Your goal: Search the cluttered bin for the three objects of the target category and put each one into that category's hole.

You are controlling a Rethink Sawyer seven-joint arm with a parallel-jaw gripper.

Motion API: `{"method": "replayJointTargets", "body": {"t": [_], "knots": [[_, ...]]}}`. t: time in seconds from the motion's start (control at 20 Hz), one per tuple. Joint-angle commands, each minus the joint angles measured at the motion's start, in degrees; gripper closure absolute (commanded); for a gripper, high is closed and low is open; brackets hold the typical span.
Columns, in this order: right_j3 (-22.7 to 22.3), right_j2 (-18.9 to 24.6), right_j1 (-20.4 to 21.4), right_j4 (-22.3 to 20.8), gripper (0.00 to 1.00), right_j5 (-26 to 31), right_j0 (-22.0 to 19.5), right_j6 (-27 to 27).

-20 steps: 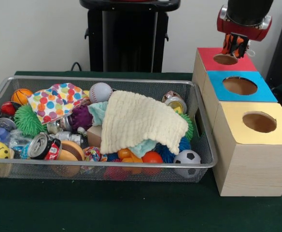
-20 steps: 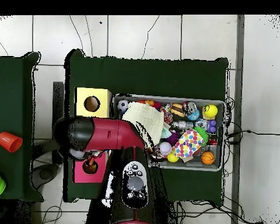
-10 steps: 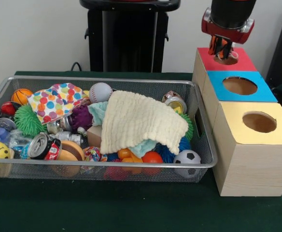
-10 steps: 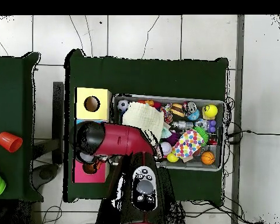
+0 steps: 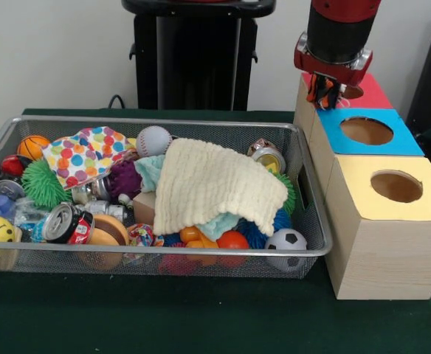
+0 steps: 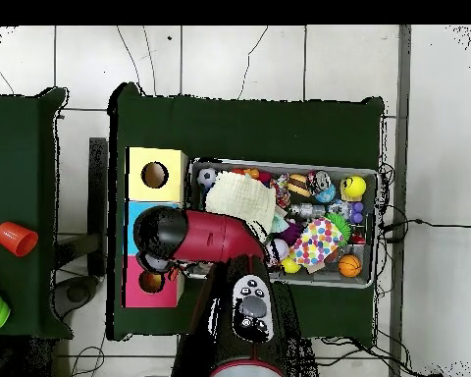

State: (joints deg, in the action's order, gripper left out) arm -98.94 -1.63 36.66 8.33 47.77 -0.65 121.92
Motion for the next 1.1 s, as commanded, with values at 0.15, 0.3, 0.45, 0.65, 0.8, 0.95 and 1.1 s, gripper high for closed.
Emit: {"method": "replayJointTargets", "body": {"t": [0.15, 0.3, 0.45, 0.65, 0.8, 0.95, 1.1], "knots": [[-6.4, 0.7, -1.8, -0.7, 1.00, -5.3, -1.4, 6.2], [-6.4, 0.9, -2.0, -0.4, 1.00, -5.6, -1.4, 6.4], [-6.0, 0.8, -1.8, -0.3, 1.00, -5.1, -1.2, 6.8], [-6.0, 0.8, -1.2, 0.1, 1.00, -4.3, -0.2, 7.8], [-6.4, 1.1, -1.2, 0.4, 1.00, -4.8, 0.1, 8.1], [-6.1, 1.3, -1.6, 0.8, 1.00, -5.0, 1.0, 9.0], [-6.4, 1.4, -1.8, 1.4, 1.00, -5.8, 2.3, 10.3]]}}
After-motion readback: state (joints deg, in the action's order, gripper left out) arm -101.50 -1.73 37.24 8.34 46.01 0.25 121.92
